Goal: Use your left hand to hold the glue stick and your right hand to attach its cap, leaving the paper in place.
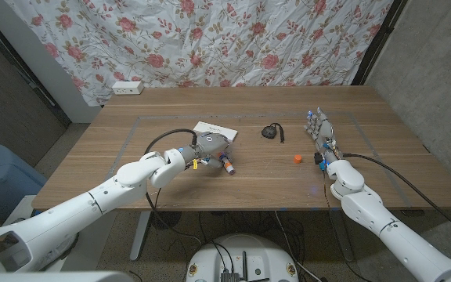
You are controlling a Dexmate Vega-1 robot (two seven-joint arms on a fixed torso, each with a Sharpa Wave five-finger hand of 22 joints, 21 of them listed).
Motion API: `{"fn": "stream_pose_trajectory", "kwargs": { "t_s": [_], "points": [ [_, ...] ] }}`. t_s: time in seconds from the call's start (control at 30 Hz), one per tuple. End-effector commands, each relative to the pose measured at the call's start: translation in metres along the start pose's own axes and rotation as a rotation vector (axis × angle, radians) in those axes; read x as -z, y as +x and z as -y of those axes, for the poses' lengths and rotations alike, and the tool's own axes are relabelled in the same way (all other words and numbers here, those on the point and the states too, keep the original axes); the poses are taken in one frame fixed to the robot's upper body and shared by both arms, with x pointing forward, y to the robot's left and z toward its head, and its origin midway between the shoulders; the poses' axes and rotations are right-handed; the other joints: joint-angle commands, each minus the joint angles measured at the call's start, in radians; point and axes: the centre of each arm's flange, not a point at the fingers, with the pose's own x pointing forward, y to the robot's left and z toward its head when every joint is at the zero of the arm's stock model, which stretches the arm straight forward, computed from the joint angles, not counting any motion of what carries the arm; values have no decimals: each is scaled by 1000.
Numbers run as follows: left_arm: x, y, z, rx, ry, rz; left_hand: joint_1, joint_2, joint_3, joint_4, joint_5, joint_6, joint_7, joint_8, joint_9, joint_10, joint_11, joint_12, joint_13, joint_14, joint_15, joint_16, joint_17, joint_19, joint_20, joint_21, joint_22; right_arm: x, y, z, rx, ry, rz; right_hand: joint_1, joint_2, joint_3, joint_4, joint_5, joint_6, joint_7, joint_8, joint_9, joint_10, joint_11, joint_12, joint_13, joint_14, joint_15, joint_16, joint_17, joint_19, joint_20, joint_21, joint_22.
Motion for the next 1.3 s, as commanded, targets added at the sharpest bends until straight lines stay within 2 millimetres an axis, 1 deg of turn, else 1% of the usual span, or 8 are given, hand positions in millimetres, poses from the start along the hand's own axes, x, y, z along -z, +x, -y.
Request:
{"fn": "stream_pose_trajectory", "kwargs": {
  "t_s": [0.03,0.13,0.27,0.6,0.97,1.3],
  "points": [
    [4,-2,2,-6,6,-13,7,29,-14,1,4,82,9,1,0,78,-8,16,11,31,-155,7,7,14,-11,0,3,0,0,-2,0,-3,-2,-6,35,3,7,7,12,1,2,4,10,1,5,3,5,-2,7,2,5,7,5,4],
    [5,-2,1,-7,11,-15,8,31,-17,0,4,86,15,-1,0,92,-9,18,11,39,-157,8,7,16,-12,1,3,-1,1,-2,-2,-3,0,-6,36,3,8,7,13,0,2,4,10,0,6,4,5,-1,7,2,5,7,5,5],
    [7,-3,-2,-8,13,-22,5,34,-22,2,4,86,16,-3,0,102,-9,18,12,47,-156,9,8,18,-13,1,3,-2,2,-2,-4,-6,1,-6,36,3,9,7,13,0,2,4,10,-1,5,4,4,-1,7,1,5,7,5,5],
    [13,-6,-13,-19,12,-39,5,42,-29,1,3,100,26,-5,1,130,-9,21,13,65,-159,10,8,21,-15,0,3,-4,4,-1,-9,-14,0,-5,36,4,11,8,14,0,1,4,9,0,5,4,4,2,6,0,4,7,5,5],
    [18,-7,-26,-34,19,-48,5,43,-36,0,2,106,29,-9,1,145,-10,19,13,71,-161,8,8,21,-18,-1,3,-6,5,1,-14,-23,-6,-4,35,5,13,9,15,-1,0,4,9,1,4,4,3,2,6,0,3,6,5,5],
    [27,-6,-38,-44,35,-60,5,46,-39,0,2,106,28,-13,1,148,-10,16,12,72,-161,6,8,20,-19,-1,3,-10,5,7,-14,-26,6,-3,33,4,13,9,16,-2,-1,4,9,0,4,4,2,0,7,-1,2,6,4,5]
  ]
}}
